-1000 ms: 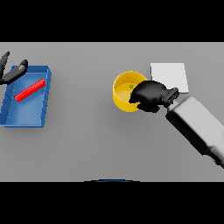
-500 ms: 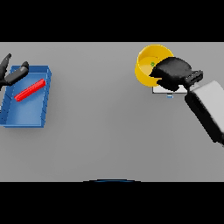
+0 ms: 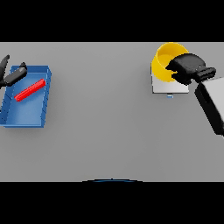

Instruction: Pick up the red beaker and tilt it to pour out 1 green nut into yellow bowl. Pick up the yellow bowl and place it on the metallic measuring scale.

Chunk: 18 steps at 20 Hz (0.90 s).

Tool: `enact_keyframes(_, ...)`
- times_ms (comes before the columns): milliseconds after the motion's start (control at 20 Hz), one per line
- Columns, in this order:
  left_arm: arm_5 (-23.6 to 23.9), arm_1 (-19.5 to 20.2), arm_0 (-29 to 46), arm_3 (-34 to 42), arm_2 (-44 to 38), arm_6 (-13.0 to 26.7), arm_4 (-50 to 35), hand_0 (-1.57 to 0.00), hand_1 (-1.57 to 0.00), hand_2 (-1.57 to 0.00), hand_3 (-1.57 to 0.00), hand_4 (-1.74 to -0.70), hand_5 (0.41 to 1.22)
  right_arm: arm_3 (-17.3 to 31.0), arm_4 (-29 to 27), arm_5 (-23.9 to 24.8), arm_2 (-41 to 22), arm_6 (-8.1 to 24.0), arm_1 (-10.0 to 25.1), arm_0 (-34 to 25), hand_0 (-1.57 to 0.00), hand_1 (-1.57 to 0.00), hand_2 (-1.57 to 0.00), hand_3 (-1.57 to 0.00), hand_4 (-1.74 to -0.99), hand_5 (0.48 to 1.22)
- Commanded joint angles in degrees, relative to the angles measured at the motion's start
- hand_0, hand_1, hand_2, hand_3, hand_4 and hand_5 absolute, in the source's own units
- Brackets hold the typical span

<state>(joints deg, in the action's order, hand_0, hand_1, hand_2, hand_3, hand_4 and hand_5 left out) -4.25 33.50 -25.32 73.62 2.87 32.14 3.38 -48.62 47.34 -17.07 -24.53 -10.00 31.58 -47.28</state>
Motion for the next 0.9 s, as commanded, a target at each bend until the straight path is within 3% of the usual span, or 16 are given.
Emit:
enact_keyframes(0, 0.3, -0.4, 0.3, 0.5, 0.2, -0.2, 0.0, 0.0, 0.0, 0.0, 0.0, -0.86, 0.789, 0.3, -0.1, -0.2, 0.0, -0.7, 0.2, 0.0, -1.57, -1.57, -1.45, -1.24, -1.741, 1.221)
enact_keyframes(350, -0.2, -0.5, -1.2, -1.5, 0.6, 0.1, 0.6, 0.0, 0.0, 0.0, 0.0, -0.85, 0.802, 7.9, 0.7, 3.0, 0.7, -1.2, -2.4, -0.6, -1.57, -1.57, -1.38, -1.39, -1.741, 1.221)
enact_keyframes(550, -0.7, 0.2, -0.8, -1.9, 0.1, -1.0, 0.4, 0.0, 0.0, 0.0, 0.0, -0.84, 0.783, 9.4, 0.7, 2.5, 1.1, -2.3, -2.4, -0.8, -1.57, -1.57, -1.37, -1.45, -1.741, 1.221)
enact_keyframes(650, -0.5, -0.3, -0.8, -0.9, 0.4, -0.5, 0.2, 0.0, 0.0, 0.0, 0.0, -0.84, 0.779, 10.0, 0.5, 2.3, 1.5, -1.9, -2.9, -1.1, -1.57, -1.5, -1.44, -1.25, -1.741, 1.221)
enact_keyframes(700, -0.7, -0.3, -1.0, -1.7, 0.6, -0.4, 0.5, 0.0, 0.0, 0.0, 0.0, -0.84, 0.775, 9.9, 0.6, 1.9, 1.5, -1.2, -3.2, -1.0, -1.56, -1.43, -1.34, -1.11, -1.682, 1.221)
enact_keyframes(750, -0.7, -0.3, -1.0, -1.5, 0.5, -0.1, 0.4, 0.0, 0.0, 0.0, 0.0, -0.84, 0.773, 9.6, 0.4, 1.7, 1.6, -1.5, -3.0, -0.7, -1.47, -1.28, -1.18, -0.96, -1.632, 1.145)
enact_keyframes(850, -1.1, 0.5, -0.9, -1.2, 0.1, 0.2, 0.0, 0.0, 0.0, 0.0, 0.0, -0.83, 0.771, 9.8, -0.8, -0.2, 2.7, -1.1, -2.8, -1.1, -1.15, -0.96, -0.85, -0.69, -1.559, 1.014)
